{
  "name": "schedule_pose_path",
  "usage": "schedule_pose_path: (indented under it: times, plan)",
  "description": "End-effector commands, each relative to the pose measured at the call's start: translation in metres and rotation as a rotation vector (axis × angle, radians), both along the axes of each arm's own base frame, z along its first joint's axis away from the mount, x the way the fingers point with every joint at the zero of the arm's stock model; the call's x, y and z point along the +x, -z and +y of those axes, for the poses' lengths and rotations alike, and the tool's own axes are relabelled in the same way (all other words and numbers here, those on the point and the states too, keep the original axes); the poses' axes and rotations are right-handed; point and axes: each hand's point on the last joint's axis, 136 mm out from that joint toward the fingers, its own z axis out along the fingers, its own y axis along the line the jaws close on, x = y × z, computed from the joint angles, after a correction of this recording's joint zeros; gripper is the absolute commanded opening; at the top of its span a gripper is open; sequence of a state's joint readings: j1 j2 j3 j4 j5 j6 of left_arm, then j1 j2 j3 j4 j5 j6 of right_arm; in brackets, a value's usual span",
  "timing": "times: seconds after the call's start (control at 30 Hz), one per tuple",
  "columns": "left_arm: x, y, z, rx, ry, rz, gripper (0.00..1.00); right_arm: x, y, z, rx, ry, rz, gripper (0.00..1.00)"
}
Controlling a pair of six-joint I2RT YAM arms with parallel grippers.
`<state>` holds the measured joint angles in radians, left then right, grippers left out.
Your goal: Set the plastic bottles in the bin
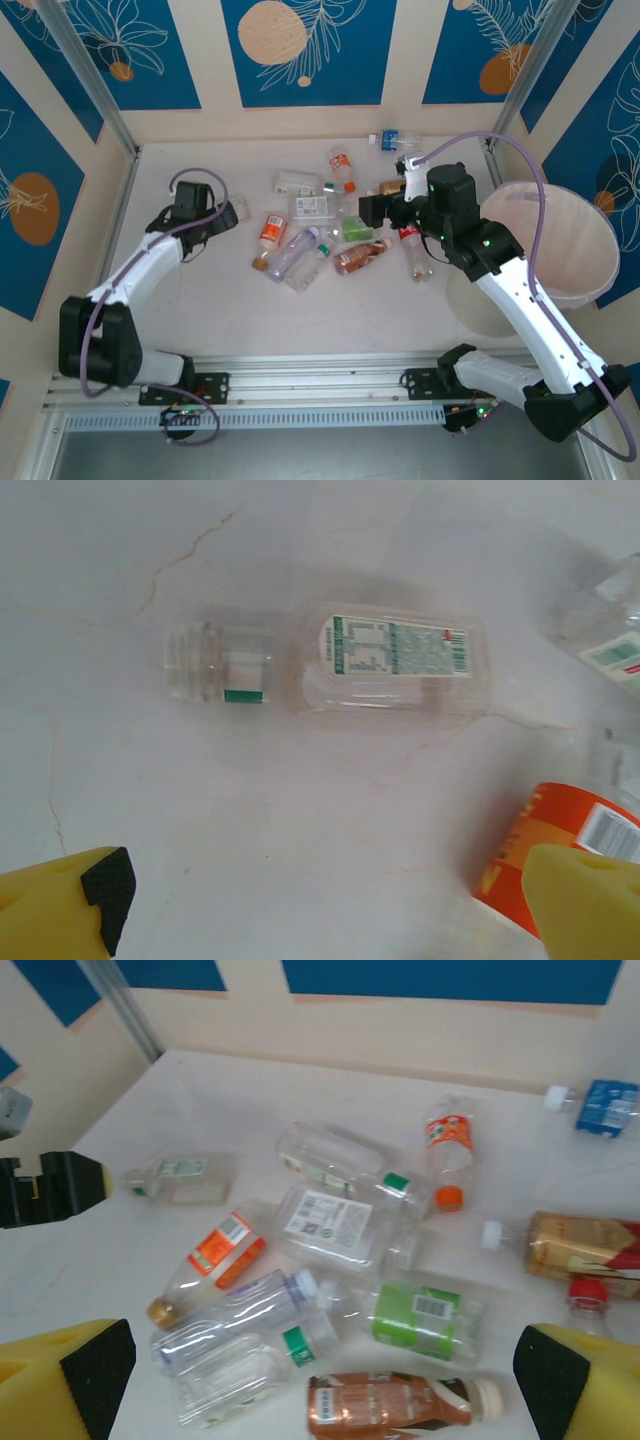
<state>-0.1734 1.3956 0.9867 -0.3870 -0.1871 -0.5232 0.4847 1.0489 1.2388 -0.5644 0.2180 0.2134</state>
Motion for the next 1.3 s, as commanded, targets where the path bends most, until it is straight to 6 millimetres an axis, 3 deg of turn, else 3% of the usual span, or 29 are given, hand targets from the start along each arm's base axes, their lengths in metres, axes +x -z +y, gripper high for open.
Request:
schedule_pose_path:
  times: [0.0,0.13,0.27,0.33,0.43,0.53,0.77,0.9,1.0,1.27]
  plan:
    - [-0.003,0.021,0.007,0.046,0.074,0.14,1.0,0.005,-0.01,-0.017,-0.04,0.085,-0.072,0.99]
    - [0.011,0.034,0.016,0.02,0.1,0.177,1.0,0.001,-0.013,-0.022,-0.033,0.104,-0.088,0.99]
    - [0.028,0.028,0.015,-0.064,0.087,0.157,1.0,-0.001,-0.011,-0.027,-0.037,0.121,-0.092,0.99]
    - [0.038,0.017,0.006,-0.039,0.2,0.11,1.0,0.0,-0.007,-0.029,-0.047,0.126,-0.092,0.99]
    - [0.045,0.009,0.005,0.149,0.473,0.103,1.0,0.001,-0.004,-0.029,-0.065,0.124,-0.095,0.99]
    - [0.051,0.02,0.017,0.269,0.629,0.141,1.0,0.006,-0.004,-0.029,-0.094,0.115,-0.116,0.99]
    - [0.047,0.041,0.002,0.317,0.997,0.128,1.0,0.014,-0.009,-0.029,-0.12,0.104,-0.13,0.99]
    - [0.074,0.053,0.026,0.45,0.96,0.122,1.0,0.014,-0.004,-0.031,-0.128,0.106,-0.12,0.99]
    - [0.087,0.068,0.032,0.494,0.969,0.114,1.0,0.014,-0.001,-0.033,-0.132,0.115,-0.112,0.99]
    - [0.072,0.119,0.049,0.548,1.049,0.272,0.99,0.008,0.001,-0.043,-0.15,0.143,-0.105,0.99]
